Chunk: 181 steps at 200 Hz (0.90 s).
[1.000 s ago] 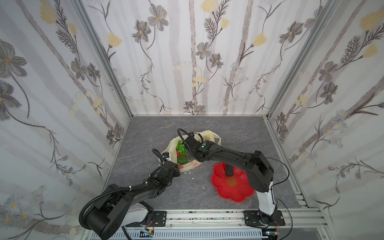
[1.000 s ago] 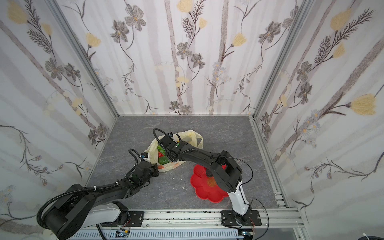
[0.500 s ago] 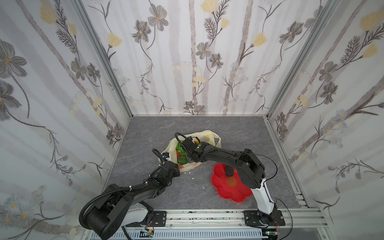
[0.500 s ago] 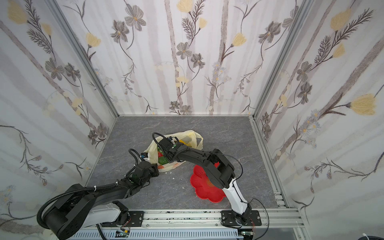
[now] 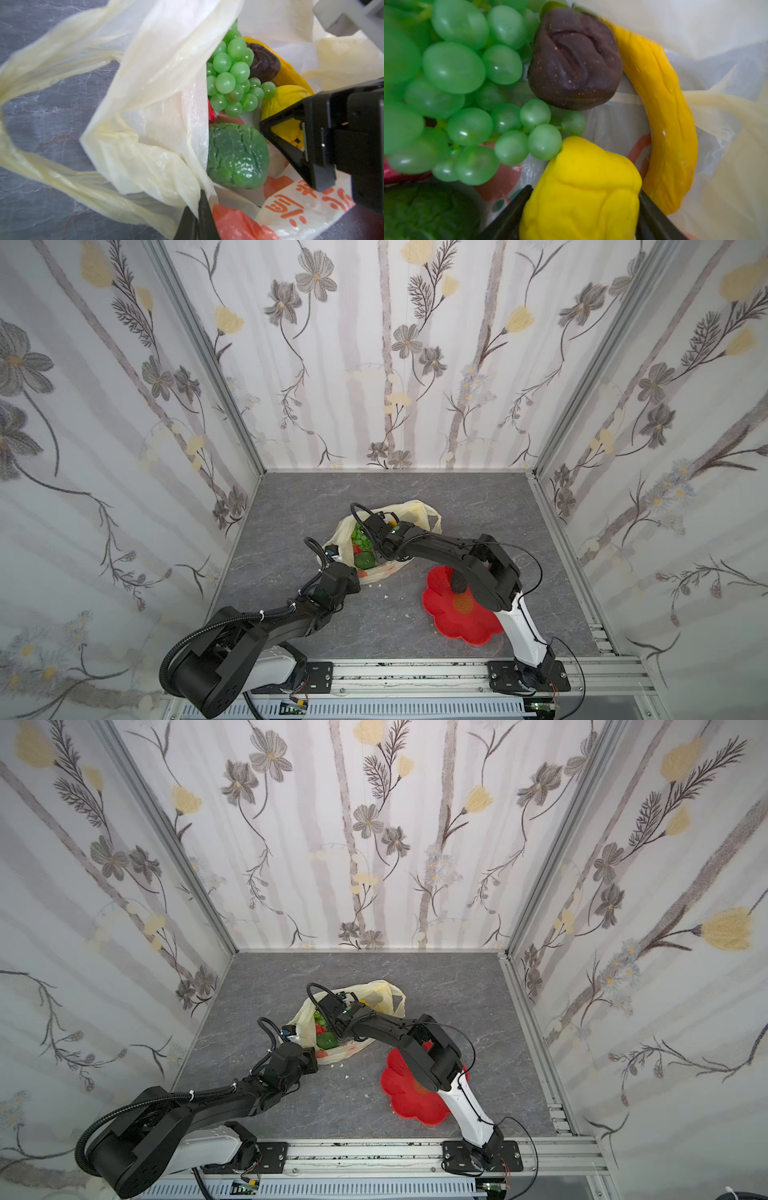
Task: Take the fake fruits out of the plastic bag
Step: 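Lift the yellow lemon out and carry it over the red plate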
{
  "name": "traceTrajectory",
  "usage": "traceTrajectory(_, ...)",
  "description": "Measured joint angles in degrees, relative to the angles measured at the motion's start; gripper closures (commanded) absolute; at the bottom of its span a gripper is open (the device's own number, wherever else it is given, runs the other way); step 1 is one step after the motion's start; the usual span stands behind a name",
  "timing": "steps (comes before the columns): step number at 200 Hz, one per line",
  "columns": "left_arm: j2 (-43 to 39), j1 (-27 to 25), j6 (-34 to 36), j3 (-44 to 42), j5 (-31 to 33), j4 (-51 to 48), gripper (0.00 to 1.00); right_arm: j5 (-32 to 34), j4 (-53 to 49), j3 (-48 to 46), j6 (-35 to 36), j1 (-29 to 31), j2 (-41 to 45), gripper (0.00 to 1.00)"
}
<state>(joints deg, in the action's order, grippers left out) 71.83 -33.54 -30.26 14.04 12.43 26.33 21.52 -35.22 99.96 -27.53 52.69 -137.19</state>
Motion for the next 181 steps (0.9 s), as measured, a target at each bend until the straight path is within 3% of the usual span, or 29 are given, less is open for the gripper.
traceTrajectory(45, 0.0, 0.0, 0.0, 0.0, 0.0, 0.0, 1.0, -0.7, -0.8, -0.9, 1.1, 0.0, 2.3, 0.46)
traceTrajectory(103, 0.0, 0.0, 0.0, 0.0, 0.0, 0.0, 1.0, -3.4, -1.3, -7.4, 3.6, -0.2, 15.5, 0.48)
traceTrajectory(181, 0.0, 0.0, 0.1, 0.0, 0.0, 0.0, 1.0, -8.4, -4.7, -29.6, 3.0, -1.4, 37.0, 0.48)
